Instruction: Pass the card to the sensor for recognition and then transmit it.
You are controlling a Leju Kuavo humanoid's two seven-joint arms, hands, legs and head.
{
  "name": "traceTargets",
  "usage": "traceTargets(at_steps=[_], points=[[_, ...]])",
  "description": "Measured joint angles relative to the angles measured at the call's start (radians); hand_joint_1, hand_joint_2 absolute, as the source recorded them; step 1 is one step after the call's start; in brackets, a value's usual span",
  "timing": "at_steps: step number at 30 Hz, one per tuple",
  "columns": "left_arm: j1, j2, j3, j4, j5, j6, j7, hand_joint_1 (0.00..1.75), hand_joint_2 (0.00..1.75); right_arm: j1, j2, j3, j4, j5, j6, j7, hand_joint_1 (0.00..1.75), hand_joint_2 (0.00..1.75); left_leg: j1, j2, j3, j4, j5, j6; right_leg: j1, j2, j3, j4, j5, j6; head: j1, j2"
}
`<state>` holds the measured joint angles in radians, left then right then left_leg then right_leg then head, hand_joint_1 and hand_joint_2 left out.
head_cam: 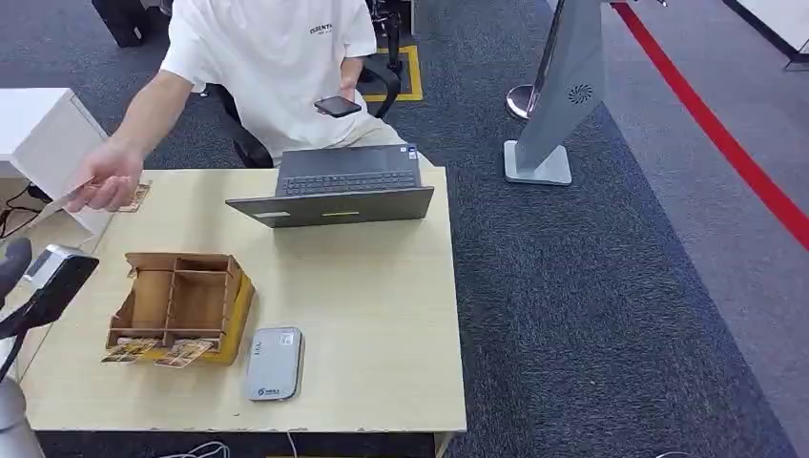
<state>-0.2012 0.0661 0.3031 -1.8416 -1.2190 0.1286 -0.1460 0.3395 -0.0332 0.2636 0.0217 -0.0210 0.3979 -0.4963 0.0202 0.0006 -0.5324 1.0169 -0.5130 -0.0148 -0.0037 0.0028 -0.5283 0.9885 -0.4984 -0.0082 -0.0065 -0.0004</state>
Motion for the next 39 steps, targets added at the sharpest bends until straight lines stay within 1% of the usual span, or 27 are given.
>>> traceTargets(at_steps=[1,3,4,6,8,10,13,17,18,19,21,29,39], points=[[-0.018,0.029,-0.033,0.029,-0.041,0.001,0.017,0.00,1.75,0.000,-0.004,0.000,0.000,0.004,0.002,0.001,0.00,0.00,0.000,0.000,0.000,0.000,0.000,0.000,0.000,0.000,0.000,0.000,0.000,0.000,0.000,0.000],[-0.062,0.097,-0.109,0.113,-0.217,-0.002,0.083,0.00,1.75,0.001,-0.016,0.000,0.000,0.023,0.015,-0.017,0.00,0.00,0.000,0.000,0.000,0.001,0.000,0.000,0.000,0.001,-0.001,0.000,0.000,0.000,0.000,0.000],[-0.088,0.137,-0.148,0.152,-0.280,-0.001,0.106,0.00,1.75,0.001,-0.021,0.000,0.000,0.029,0.019,-0.017,0.00,0.00,0.000,0.001,0.000,0.001,0.000,0.000,0.000,0.001,0.000,0.001,0.000,0.000,0.000,0.000],[-0.143,0.189,-0.221,0.246,-0.304,0.008,0.128,0.00,1.75,0.001,-0.034,0.000,0.000,0.050,0.026,-0.020,0.00,0.00,0.000,0.001,-0.001,0.001,0.001,0.000,0.000,0.001,0.000,0.001,0.001,0.001,-0.001,0.000],[-0.171,0.225,-0.272,0.299,-0.306,0.011,0.136,0.00,1.75,0.000,-0.043,0.000,0.000,0.066,0.028,-0.029,0.00,0.00,0.000,0.003,-0.001,0.001,0.001,0.000,0.000,0.003,0.000,0.001,0.001,0.001,-0.001,0.000],[-0.187,0.244,-0.309,0.334,-0.307,0.009,0.147,0.00,1.75,0.000,-0.046,0.000,0.000,0.076,0.028,-0.027,0.00,0.00,0.000,0.003,-0.002,0.001,0.001,0.000,0.000,0.004,-0.001,0.001,0.001,0.001,-0.001,0.000],[-0.201,0.265,-0.352,0.371,-0.307,0.006,0.165,0.00,1.75,-0.005,-0.047,-0.003,0.000,0.084,0.014,-0.001,0.00,0.00,0.000,0.003,-0.003,0.001,0.001,0.000,0.000,0.004,-0.002,0.001,0.001,0.001,0.000,0.000],[-0.209,0.276,-0.373,0.405,-0.307,0.007,0.170,0.00,1.75,-0.009,-0.047,-0.013,-0.001,0.102,0.012,0.003,0.00,0.00,0.000,0.003,-0.003,0.001,0.001,0.000,0.000,0.004,-0.002,0.001,0.001,0.001,0.000,0.000],[-0.208,0.277,-0.373,0.408,-0.307,0.007,0.170,0.05,1.75,-0.009,-0.047,-0.014,-0.001,0.112,0.012,-0.003,0.00,0.00,0.000,0.003,-0.003,0.001,0.001,0.000,0.000,0.004,-0.002,0.001,0.001,0.001,-0.001,0.000],[-0.205,0.278,-0.374,0.410,-0.307,0.007,0.171,1.75,1.75,-0.009,-0.047,-0.016,-0.001,0.121,0.012,-0.010,0.00,0.00,0.000,0.003,-0.003,0.001,0.001,0.000,0.000,0.004,-0.002,0.001,0.001,0.001,0.000,0.000],[-0.199,0.280,-0.375,0.410,-0.307,0.007,0.171,1.75,1.75,-0.009,-0.047,-0.017,-0.001,0.133,0.012,-0.018,0.00,0.00,0.000,0.003,-0.003,0.001,0.001,0.000,0.000,0.003,-0.002,0.001,0.001,0.001,-0.001,0.000],[-0.177,0.281,-0.379,0.422,-0.305,0.000,0.168,1.75,1.75,-0.018,-0.047,-0.030,-0.001,0.156,0.003,-0.017,0.00,0.00,0.000,0.003,-0.004,0.001,0.001,0.000,0.000,0.004,-0.002,0.001,0.001,0.001,0.000,0.000],[-0.172,0.271,-0.379,0.423,-0.305,-0.003,0.168,1.75,1.75,-0.019,-0.047,-0.042,-0.001,0.164,0.000,-0.017,0.00,0.00,0.000,0.003,-0.004,0.001,0.001,0.000,0.000,0.003,-0.002,0.001,0.001,0.001,-0.001,0.000]])
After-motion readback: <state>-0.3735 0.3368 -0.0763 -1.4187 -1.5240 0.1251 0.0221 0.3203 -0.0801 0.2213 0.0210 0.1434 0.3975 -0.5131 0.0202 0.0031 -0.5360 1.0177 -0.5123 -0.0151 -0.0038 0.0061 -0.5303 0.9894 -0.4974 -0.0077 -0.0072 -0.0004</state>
